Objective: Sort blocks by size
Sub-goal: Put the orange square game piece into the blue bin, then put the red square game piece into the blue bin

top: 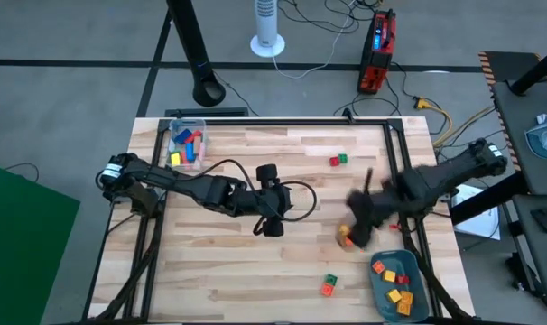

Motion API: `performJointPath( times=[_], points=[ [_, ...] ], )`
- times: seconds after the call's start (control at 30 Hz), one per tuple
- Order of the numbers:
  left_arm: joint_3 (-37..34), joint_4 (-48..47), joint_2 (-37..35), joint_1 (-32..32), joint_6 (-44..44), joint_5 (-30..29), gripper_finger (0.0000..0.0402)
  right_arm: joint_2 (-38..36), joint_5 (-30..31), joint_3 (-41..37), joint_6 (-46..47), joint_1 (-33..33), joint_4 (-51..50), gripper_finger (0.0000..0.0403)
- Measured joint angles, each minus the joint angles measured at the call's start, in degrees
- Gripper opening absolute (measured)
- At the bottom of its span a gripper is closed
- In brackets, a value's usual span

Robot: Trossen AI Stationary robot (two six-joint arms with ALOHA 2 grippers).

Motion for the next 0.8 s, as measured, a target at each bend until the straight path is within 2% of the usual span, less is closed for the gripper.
performJointPath(
  times=[0.1, 0.2, 0.33, 0.4, 0.53, 0.67, 0.8],
  points=[
    [0.00, -2.20, 0.00, 0.17, -0.06, 0.00, 0.0196, 0.31, -6.14, -0.35, 1.06, 9.07, -8.35, 0.0133],
    [0.00, -2.55, 0.00, 0.46, -0.37, 0.02, 0.0196, 1.49, -10.97, -2.15, 5.31, 19.70, -10.95, 0.0133],
    [0.00, -2.50, 0.00, 1.09, -1.32, 0.02, 0.0196, 3.84, -11.74, -5.64, 14.59, 30.22, -11.29, 0.0135],
    [0.00, -2.51, 0.00, 1.43, -1.50, 0.04, 0.0196, 4.90, -11.79, -7.09, 17.58, 33.20, -11.07, 0.0161],
    [0.00, -2.44, 0.00, 2.19, -0.94, 0.20, 0.0196, 5.63, -13.73, -9.18, 21.53, 34.51, -10.13, 0.0247],
    [0.00, -2.27, 0.00, 2.55, 0.01, 0.19, 0.0196, 5.44, -13.73, -9.15, 21.94, 34.07, -8.62, 0.0307],
    [0.00, -2.42, -0.29, 2.64, -1.68, 0.26, 0.0196, 5.27, -5.69, -6.56, 19.95, 30.55, -8.63, 0.0332]
  ],
)
